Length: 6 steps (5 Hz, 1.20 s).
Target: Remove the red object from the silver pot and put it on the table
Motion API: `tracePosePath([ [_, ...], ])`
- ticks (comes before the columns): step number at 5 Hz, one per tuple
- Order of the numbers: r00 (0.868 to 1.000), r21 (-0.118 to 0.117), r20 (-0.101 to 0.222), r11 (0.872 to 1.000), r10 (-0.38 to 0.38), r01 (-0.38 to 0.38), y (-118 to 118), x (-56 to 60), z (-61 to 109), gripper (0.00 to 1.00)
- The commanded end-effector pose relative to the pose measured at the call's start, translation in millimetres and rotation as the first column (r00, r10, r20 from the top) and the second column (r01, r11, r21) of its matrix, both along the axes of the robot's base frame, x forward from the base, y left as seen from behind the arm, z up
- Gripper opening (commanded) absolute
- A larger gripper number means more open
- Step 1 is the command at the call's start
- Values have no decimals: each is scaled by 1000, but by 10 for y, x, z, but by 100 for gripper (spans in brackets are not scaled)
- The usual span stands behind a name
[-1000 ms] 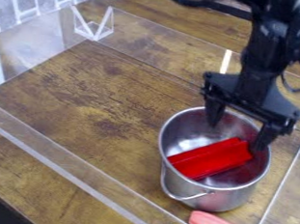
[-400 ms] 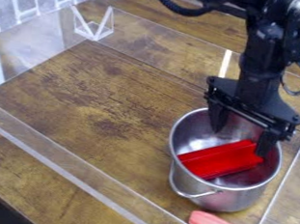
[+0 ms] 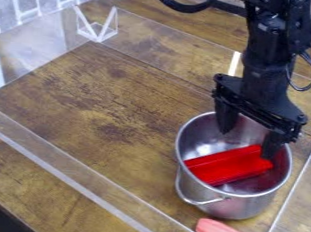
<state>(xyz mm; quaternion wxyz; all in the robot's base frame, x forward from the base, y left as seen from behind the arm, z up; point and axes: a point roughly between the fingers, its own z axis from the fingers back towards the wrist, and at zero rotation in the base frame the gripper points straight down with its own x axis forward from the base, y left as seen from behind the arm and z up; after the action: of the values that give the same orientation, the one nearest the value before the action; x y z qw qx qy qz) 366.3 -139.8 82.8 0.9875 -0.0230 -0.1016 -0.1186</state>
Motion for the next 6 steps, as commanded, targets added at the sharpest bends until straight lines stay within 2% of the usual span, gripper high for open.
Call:
tracePosePath([
  [1, 997, -25, 36, 997, 73, -72, 37, 109, 98, 100],
  [2, 991, -29, 16, 991, 132, -131, 14, 104, -24, 100],
  [4, 998, -32, -9, 997, 63, -64, 153, 102, -364, 100],
  [5, 995, -31, -16, 994, 103, -104, 195, 65, -366, 0],
  [6, 989, -29, -27, 989, 142, -143, 232, 16, -334, 0],
])
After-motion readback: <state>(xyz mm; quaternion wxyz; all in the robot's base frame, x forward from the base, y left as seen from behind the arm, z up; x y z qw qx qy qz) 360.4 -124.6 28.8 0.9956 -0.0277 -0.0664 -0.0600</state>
